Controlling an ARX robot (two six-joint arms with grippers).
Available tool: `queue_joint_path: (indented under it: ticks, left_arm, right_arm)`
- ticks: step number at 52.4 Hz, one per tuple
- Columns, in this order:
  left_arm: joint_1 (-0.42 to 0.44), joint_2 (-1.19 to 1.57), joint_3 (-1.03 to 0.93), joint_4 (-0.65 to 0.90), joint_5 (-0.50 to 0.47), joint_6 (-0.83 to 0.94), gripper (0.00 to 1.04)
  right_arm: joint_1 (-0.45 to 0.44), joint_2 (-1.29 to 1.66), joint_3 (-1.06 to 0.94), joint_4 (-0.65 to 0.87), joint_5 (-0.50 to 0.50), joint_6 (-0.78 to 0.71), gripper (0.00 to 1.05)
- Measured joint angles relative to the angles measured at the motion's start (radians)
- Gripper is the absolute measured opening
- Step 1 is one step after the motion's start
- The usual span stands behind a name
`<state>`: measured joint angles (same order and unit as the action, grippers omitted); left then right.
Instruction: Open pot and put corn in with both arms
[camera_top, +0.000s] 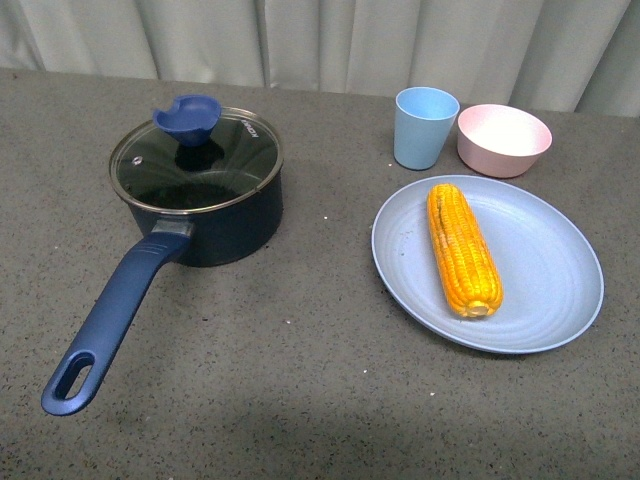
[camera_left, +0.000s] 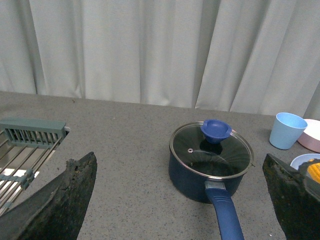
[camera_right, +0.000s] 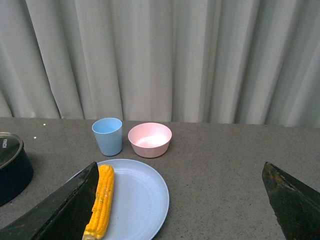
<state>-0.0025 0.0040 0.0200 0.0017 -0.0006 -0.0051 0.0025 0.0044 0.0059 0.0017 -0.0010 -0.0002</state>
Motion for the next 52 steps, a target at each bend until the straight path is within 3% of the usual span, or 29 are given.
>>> queue_joint_path:
  ticks: [52]
  left_arm:
    - [0.000, 0.000, 0.000, 0.000, 0.000, 0.000, 0.98]
  right_arm:
    - [0.000, 0.000, 0.000, 0.000, 0.000, 0.000, 0.96]
